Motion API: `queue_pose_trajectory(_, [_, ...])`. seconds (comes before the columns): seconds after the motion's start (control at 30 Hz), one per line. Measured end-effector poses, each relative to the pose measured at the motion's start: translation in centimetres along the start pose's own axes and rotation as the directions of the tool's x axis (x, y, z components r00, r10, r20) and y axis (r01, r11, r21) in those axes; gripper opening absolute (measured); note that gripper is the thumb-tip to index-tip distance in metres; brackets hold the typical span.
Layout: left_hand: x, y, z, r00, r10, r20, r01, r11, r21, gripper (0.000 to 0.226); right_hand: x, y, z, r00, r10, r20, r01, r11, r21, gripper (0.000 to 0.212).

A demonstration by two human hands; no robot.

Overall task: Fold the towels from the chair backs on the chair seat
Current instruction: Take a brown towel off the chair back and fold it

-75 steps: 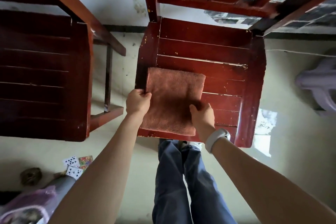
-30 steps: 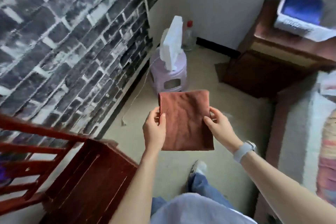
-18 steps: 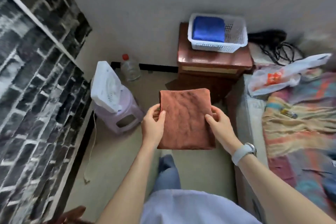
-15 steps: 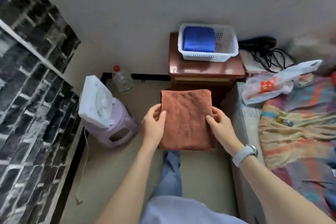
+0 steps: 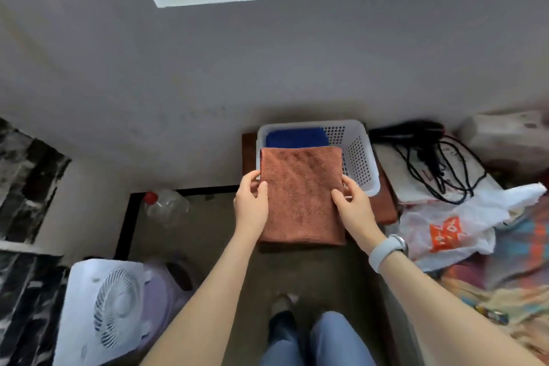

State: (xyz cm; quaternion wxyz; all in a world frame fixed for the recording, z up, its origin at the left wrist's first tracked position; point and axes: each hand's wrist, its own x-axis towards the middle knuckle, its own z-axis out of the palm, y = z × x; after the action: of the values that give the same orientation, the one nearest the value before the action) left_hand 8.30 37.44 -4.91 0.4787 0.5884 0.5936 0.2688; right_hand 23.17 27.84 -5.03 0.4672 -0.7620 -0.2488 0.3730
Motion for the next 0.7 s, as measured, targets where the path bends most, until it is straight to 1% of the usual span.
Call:
queue_pose_trajectory(0.17, [7.6, 1.0, 4.5, 0.997, -0.062, -0.050, 0.064, 0.997, 0.034, 0.028, 9.4, -0.3, 0.4, 0.999, 0.037, 0.040, -0.037, 0.999, 0.004, 0.041])
queue_pose_trajectory(0.23, [9.8, 0.6, 5.8, 0.995, -0.078, -0.070, 0.081, 0.996, 0.042, 0.028, 12.1, 0.6, 0.7, 0.996, 0.055, 0.065, -0.053, 0.998, -0.025, 0.043])
queue_pose_trajectory(0.3, [12.0, -0.1, 7.4, 0.993, -0.091, -0.080, 0.096, 0.994, 0.052, 0.028, 15.0, 1.8, 0.9, 0.990, 0.102, 0.099, -0.097, 0.994, -0.057, 0.045])
queue_pose_trajectory(0.37, [13.5, -1.0, 8.5, 0.990, -0.109, -0.085, 0.116, 0.989, 0.093, 0.029, 16.9, 2.9, 1.2, 0.984, 0.126, 0.123, -0.116, 0.989, -0.091, 0.046])
queue_pose_trajectory(0.5, [14.5, -3.0, 9.7, 0.979, -0.107, -0.171, 0.152, 0.950, 0.273, 0.030, 19.0, 4.6, 1.4, 0.968, 0.138, 0.208, -0.093, 0.972, -0.215, 0.046])
queue_pose_trajectory(0.57, [14.5, -3.2, 10.1, 0.976, -0.108, -0.190, 0.177, 0.903, 0.392, 0.031, 19.5, 5.1, 1.2, 0.958, 0.156, 0.239, -0.090, 0.960, -0.265, 0.047])
queue_pose_trajectory(0.63, [14.3, -2.7, 10.5, 0.976, -0.074, -0.205, 0.174, 0.834, 0.523, 0.031, 19.5, 5.1, 0.9, 0.959, 0.154, 0.237, -0.070, 0.941, -0.330, 0.049])
queue_pose_trajectory(0.67, [14.2, -2.5, 10.6, 0.976, -0.026, -0.217, 0.152, 0.794, 0.588, 0.032, 19.4, 5.0, 0.7, 0.972, 0.115, 0.203, -0.027, 0.919, -0.393, 0.050])
queue_pose_trajectory(0.7, [14.1, -2.3, 10.8, 0.975, 0.054, -0.218, 0.102, 0.756, 0.646, 0.033, 19.1, 4.6, 0.6, 0.987, 0.018, 0.159, 0.059, 0.882, -0.468, 0.049])
